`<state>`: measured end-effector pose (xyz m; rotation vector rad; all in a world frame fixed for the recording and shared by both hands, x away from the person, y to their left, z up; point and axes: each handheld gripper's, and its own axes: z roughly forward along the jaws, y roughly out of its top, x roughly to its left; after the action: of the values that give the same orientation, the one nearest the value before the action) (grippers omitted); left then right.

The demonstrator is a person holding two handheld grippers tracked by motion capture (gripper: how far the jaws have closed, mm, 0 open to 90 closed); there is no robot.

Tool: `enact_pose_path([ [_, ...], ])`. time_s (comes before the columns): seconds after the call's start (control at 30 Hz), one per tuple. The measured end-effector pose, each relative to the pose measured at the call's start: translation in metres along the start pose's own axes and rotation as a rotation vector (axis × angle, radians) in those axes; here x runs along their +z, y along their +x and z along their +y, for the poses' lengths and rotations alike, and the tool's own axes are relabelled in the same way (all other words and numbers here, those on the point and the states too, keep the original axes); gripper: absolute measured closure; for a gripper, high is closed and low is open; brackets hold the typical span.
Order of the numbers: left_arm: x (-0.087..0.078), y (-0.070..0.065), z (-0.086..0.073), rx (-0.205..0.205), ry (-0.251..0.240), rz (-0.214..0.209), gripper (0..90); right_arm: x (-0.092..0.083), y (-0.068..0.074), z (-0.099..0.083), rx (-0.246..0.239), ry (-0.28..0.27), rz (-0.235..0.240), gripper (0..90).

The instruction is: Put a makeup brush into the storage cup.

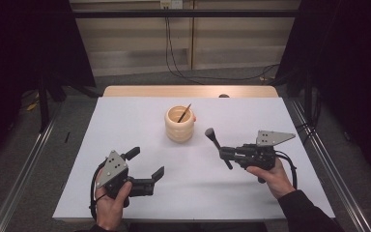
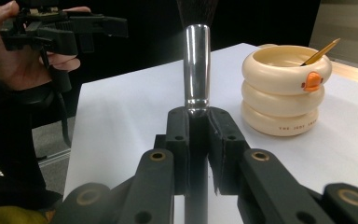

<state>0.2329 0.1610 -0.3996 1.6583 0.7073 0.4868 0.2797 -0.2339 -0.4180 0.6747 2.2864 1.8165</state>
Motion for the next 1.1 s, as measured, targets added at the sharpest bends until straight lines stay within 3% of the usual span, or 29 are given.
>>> enact_pose_path([
  [0.37,0.014,-0.007,0.014,0.015,-0.015,-0.047,2.0,0.009,0.006,-0.001,-0.017,0.022,0.033,79.0],
  [0.43,0.017,-0.009,0.016,0.03,-0.01,-0.047,2.0,0.01,0.007,-0.001,-0.014,0.021,0.033,79.0],
  [0.53,0.022,-0.012,0.019,0.063,0.009,-0.107,2.1,0.012,0.007,0.0,-0.014,0.019,0.032,79.0],
  [0.6,0.025,-0.016,0.022,0.08,0.013,-0.104,1.9,0.014,0.008,-0.001,-0.014,0.023,0.038,79.0],
  [0.83,0.04,-0.024,0.025,0.06,-0.001,-0.147,2.1,0.02,0.011,0.0,-0.019,0.029,0.058,79.0],
  [0.97,0.047,-0.026,0.026,0.071,0.006,-0.138,2.1,0.024,0.013,0.001,-0.024,0.029,0.061,79.0],
  [1.03,0.05,-0.027,0.026,0.046,-0.001,-0.139,2.1,0.027,0.014,0.001,-0.031,0.036,0.077,79.0],
  [1.1,0.052,-0.025,0.028,0.052,-0.001,-0.15,2.6,0.029,0.016,0.001,-0.037,0.041,0.089,79.0],
])
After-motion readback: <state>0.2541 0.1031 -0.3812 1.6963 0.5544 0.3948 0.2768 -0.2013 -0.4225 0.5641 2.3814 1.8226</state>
